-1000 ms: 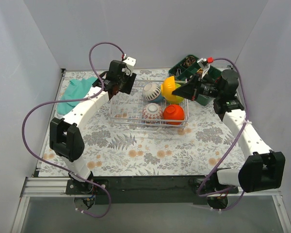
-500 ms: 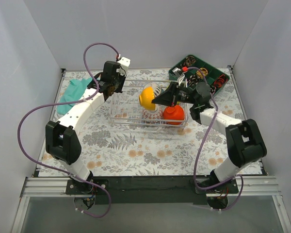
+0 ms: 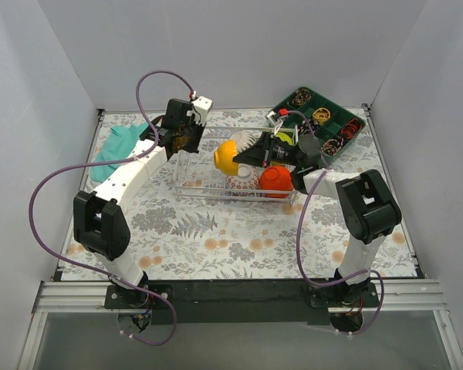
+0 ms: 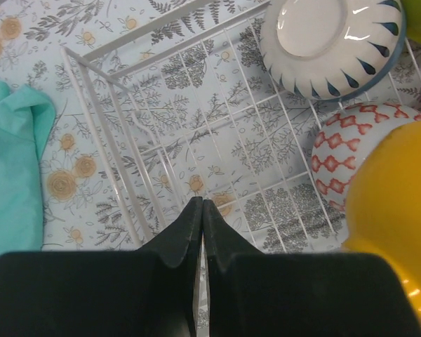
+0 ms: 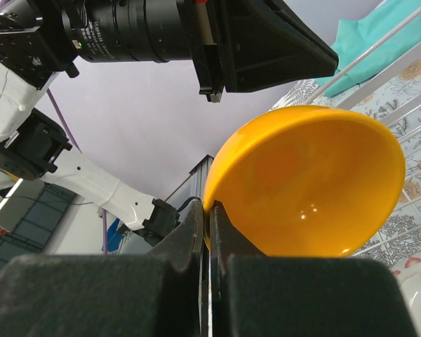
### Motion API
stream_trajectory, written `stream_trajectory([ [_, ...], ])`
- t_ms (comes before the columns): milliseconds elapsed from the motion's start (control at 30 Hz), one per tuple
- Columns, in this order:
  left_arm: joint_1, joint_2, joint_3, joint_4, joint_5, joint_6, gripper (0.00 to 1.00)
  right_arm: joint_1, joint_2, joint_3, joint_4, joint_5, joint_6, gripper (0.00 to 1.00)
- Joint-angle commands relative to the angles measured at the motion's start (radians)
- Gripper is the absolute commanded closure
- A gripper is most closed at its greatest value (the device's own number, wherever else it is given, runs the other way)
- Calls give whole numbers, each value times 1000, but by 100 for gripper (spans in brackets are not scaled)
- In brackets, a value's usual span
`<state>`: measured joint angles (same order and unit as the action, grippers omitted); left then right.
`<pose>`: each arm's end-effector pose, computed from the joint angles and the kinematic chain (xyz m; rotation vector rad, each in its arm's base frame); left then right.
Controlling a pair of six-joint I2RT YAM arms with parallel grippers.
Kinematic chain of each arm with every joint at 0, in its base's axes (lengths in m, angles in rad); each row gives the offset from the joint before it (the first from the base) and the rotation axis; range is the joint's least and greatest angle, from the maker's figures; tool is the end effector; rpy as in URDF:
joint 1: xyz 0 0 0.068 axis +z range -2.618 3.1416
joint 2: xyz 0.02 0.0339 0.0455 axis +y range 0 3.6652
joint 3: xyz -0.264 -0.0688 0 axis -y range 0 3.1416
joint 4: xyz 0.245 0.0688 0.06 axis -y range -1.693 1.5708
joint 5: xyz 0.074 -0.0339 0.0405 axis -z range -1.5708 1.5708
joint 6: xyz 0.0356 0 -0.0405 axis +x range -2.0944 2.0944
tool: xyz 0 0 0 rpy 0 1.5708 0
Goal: Load the bowls into the dish rack
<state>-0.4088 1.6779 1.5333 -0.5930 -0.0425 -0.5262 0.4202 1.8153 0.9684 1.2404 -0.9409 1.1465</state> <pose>0.3497 -0.1498 0.3264 -0.1596 2.3405 -0.4233 0.3341 0.1808 0.2622 -0.4580 1.5470 1.8190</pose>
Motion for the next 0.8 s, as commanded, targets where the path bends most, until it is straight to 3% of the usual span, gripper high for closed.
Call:
stream_trajectory([
  [0, -2, -14, 4, -28, 76, -34, 100, 26, -8, 7, 103, 53, -4, 99],
  [767, -5, -38, -99, -71, 231, -92, 100, 38, 138, 4, 128, 103, -8, 99],
])
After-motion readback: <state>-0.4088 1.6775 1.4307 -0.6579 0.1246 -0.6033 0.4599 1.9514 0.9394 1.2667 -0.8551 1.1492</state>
